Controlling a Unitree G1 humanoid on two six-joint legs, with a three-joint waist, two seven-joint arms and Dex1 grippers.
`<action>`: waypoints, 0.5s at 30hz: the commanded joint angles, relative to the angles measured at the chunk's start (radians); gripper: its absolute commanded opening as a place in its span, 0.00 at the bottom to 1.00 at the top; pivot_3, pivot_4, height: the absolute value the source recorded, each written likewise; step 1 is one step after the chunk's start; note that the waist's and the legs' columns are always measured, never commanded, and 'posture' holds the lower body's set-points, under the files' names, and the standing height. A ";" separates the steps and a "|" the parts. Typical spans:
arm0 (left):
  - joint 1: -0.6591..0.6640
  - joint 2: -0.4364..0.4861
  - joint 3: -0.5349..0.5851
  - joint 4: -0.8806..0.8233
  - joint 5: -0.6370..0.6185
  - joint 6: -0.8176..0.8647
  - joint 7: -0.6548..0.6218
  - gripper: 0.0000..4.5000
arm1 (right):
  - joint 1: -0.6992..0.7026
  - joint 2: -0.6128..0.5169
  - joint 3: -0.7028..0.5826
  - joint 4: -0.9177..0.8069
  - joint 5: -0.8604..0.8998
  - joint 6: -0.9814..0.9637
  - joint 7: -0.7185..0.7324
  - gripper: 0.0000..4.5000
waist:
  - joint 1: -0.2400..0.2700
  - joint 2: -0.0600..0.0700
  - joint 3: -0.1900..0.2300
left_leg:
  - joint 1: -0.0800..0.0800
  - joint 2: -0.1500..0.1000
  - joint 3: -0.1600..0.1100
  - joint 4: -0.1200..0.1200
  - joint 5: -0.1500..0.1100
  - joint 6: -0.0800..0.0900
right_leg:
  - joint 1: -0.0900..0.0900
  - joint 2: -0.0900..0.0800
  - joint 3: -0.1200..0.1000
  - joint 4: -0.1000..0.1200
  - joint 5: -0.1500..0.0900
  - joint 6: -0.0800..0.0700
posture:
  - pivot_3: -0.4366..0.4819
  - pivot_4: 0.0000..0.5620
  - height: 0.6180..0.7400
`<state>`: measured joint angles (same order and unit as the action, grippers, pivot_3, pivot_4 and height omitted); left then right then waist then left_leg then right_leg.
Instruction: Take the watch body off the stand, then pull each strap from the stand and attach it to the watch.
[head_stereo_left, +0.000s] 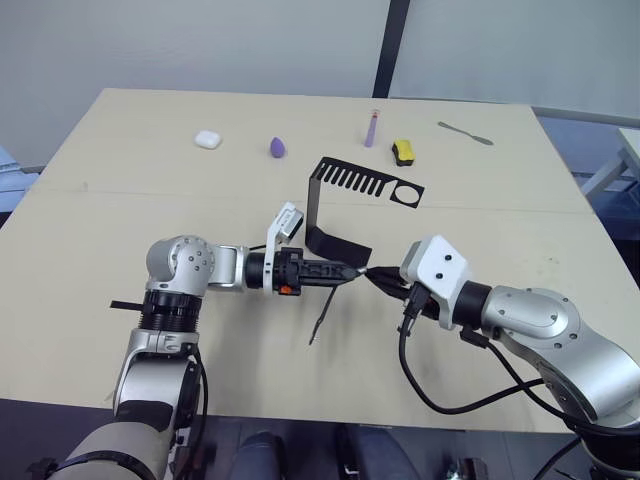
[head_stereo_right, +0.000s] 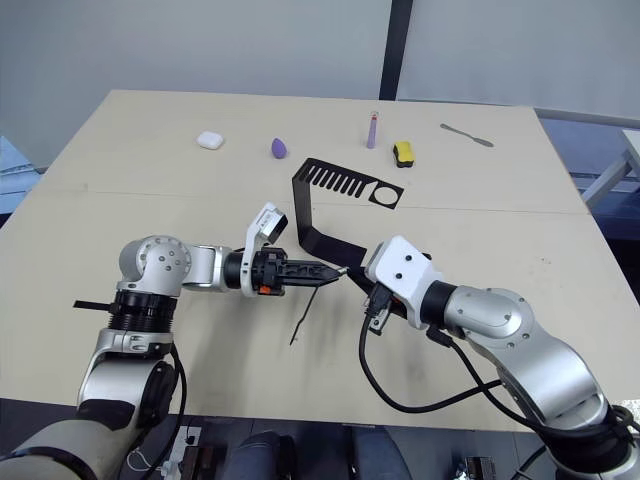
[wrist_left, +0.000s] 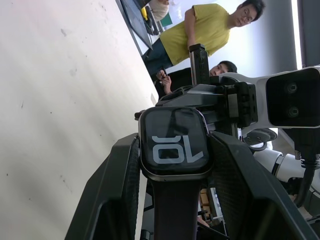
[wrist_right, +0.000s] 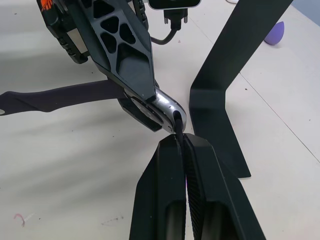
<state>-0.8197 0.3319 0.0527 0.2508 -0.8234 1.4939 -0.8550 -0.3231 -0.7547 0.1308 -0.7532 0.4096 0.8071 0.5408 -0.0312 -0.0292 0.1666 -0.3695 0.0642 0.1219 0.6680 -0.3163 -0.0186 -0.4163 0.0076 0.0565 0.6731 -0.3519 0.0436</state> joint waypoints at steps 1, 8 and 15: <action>-0.020 0.008 -0.005 0.001 -0.009 -0.008 -0.016 0.35 | -0.013 -0.004 -0.037 -0.049 -0.002 -0.022 0.010 0.05 | 0.000 0.000 0.000 | 0.000 0.000 0.000 0.000 0.000 0.000 | 0.000 0.000 0.000 0.000 0.000 0.000 | 0.48 0.27 1.00; -0.020 0.010 -0.008 0.002 -0.008 -0.011 -0.015 0.35 | -0.013 -0.008 -0.041 -0.053 -0.001 -0.020 0.011 0.05 | 0.000 0.000 0.000 | 0.000 0.000 0.000 0.000 0.000 0.000 | 0.000 0.000 0.000 0.000 0.000 0.000 | 0.48 0.27 1.00; -0.020 0.010 -0.009 0.002 -0.008 -0.014 -0.015 0.35 | -0.014 -0.010 -0.047 -0.055 0.002 -0.016 0.015 0.05 | 0.000 0.000 0.000 | 0.000 0.000 0.000 0.000 0.000 0.000 | 0.000 0.000 0.000 0.000 0.000 0.000 | 0.48 0.27 1.00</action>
<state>-0.8198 0.3349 0.0490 0.2544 -0.8232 1.4824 -0.8581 -0.3231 -0.7583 0.1212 -0.7653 0.4102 0.8074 0.5433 -0.0312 -0.0292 0.1666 -0.3695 0.0642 0.1219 0.6679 -0.3163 -0.0186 -0.4163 0.0076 0.0565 0.6730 -0.3519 0.0437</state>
